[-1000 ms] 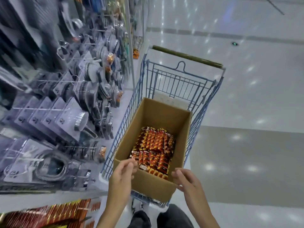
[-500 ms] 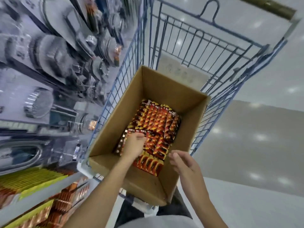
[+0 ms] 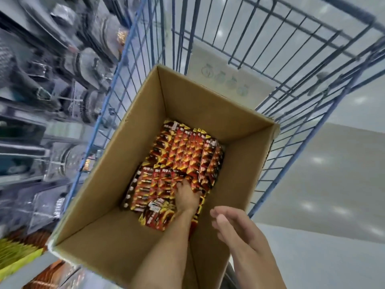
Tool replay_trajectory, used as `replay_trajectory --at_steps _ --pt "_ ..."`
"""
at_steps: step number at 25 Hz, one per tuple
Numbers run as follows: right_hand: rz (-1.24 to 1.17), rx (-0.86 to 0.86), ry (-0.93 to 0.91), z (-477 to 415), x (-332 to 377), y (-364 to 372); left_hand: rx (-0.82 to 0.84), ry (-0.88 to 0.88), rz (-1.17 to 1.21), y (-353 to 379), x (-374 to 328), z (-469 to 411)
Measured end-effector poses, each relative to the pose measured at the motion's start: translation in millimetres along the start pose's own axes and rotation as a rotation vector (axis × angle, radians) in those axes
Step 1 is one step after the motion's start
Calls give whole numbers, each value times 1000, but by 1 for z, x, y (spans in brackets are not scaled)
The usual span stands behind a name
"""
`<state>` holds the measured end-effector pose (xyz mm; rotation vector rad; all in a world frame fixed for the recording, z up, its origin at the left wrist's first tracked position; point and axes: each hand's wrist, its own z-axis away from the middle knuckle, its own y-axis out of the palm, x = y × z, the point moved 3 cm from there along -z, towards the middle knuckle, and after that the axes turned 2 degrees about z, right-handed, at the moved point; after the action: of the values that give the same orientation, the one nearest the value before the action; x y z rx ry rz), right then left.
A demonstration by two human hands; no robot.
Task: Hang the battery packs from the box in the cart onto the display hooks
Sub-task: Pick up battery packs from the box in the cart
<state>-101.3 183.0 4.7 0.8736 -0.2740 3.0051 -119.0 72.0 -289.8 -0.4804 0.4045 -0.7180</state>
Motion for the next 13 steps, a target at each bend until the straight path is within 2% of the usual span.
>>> replay_trajectory --at_steps 5,9,11,13 --pt "45 -17 15 -7 4 -3 -65 20 51 -16 -7 13" --pt "-70 -18 129 -13 11 0 147 -150 205 -51 -3 26" --pt "-250 31 233 -21 13 7 254 -207 259 -78 6 37" --pt "-400 113 314 -33 14 21 272 -210 275 -112 19 59"
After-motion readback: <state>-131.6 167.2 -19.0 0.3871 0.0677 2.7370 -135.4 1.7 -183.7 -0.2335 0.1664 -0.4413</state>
